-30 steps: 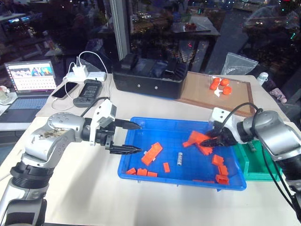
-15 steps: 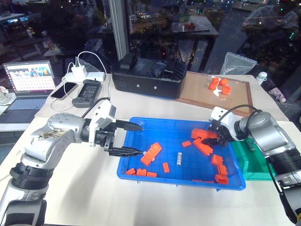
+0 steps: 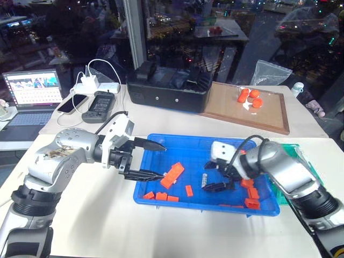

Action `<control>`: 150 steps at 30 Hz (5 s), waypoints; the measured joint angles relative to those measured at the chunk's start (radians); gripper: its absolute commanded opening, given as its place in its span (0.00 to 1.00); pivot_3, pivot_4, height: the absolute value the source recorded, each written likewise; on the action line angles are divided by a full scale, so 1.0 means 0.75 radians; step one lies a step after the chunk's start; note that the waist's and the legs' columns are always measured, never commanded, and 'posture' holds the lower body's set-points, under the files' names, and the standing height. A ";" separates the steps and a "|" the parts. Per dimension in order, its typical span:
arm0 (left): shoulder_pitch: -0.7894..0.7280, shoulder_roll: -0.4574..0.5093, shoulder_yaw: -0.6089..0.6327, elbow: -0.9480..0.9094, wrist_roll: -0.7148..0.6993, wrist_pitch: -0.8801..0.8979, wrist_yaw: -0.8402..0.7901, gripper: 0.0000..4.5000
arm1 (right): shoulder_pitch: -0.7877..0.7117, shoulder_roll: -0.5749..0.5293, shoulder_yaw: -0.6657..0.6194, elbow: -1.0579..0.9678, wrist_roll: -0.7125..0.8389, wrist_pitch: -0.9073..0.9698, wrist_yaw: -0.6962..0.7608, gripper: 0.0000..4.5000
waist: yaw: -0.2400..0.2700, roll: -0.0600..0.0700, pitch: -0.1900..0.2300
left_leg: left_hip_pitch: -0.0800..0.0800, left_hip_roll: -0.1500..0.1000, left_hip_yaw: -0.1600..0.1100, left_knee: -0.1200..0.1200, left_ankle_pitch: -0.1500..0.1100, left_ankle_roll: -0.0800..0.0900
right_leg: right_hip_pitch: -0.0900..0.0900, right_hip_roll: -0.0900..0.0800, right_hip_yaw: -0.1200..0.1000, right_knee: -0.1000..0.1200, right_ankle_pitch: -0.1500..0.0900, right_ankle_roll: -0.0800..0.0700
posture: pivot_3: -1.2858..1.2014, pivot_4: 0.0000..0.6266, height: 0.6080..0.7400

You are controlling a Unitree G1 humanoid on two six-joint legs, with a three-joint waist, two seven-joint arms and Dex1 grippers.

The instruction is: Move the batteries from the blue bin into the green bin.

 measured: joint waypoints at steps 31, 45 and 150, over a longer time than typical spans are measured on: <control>-0.040 0.010 -0.074 0.069 0.084 -0.021 -0.112 1.00 | 0.048 -0.590 -0.480 0.159 0.025 -0.041 0.053 0.55 | 0.030 0.000 0.000 | 0.000 -0.001 0.003 -0.003 -0.001 0.001 | -0.003 -0.004 -0.002 -0.004 -0.001 -0.001 | 0.52 0.24 0.98; 0.060 0.015 -0.062 0.038 0.127 -0.012 -0.057 1.00 | 0.046 -0.622 -0.301 0.679 -0.266 -0.604 0.162 0.55 | -0.011 0.005 0.000 | 0.002 -0.001 0.001 -0.003 -0.001 0.001 | -0.002 -0.001 0.007 -0.001 -0.001 0.000 | 0.52 0.24 0.98; 0.377 0.249 0.112 -0.079 0.196 -0.020 0.152 1.00 | -0.543 0.413 0.020 0.725 -0.384 -0.737 0.473 1.00 | -0.008 -0.002 0.000 | 0.011 0.019 0.005 -0.005 -0.001 -0.011 | -0.008 0.021 0.007 0.019 -0.005 -0.024 | 0.52 0.24 0.98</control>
